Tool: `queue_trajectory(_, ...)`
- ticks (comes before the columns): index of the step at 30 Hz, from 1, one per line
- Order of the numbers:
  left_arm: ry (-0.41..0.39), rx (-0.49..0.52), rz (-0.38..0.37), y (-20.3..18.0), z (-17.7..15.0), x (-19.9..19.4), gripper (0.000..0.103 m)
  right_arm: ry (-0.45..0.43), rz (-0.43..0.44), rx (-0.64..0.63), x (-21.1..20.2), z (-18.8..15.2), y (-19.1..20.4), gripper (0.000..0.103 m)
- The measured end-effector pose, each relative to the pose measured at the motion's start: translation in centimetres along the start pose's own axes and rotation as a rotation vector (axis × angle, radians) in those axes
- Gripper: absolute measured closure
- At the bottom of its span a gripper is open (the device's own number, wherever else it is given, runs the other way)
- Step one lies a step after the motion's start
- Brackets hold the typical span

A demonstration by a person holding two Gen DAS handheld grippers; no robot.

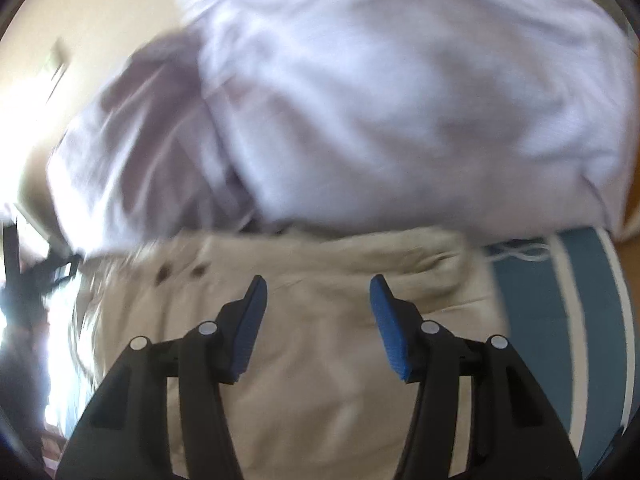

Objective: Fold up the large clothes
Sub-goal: 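Lift the hem with both tools and fold it toward the collar, then press the folded hem flat near the collar and open both tools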

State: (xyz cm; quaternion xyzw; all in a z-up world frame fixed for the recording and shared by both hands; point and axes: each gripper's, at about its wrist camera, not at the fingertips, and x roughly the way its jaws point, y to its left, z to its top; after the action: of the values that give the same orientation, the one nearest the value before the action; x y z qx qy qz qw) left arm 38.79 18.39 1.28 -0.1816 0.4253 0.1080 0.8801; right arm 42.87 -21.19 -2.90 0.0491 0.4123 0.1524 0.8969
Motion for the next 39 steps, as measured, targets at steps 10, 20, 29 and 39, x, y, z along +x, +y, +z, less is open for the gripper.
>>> queue_trajectory(10, -0.004, 0.265, -0.013, -7.0, -5.3, -0.5, 0.018, 0.144, -0.05, -0.172, 7.2, -2.7, 6.2, 0.099)
queue_trajectory(20, 0.009, 0.269, -0.012, -8.9, -5.5, 0.9, 0.018, 0.089, -0.128, -0.134, 8.8, 0.3, 5.4, 0.101)
queue_trajectory(29, -0.003, 0.235, 0.109, -7.7, -5.7, 5.4, 0.018, 0.105, -0.135, -0.06, 10.8, 0.8, 4.2, 0.101)
queue_trajectory(39, 0.007, 0.195, 0.171, -7.2, -4.5, 10.3, 0.017, 0.108, -0.104, -0.022, 12.2, 0.4, 3.1, 0.089)
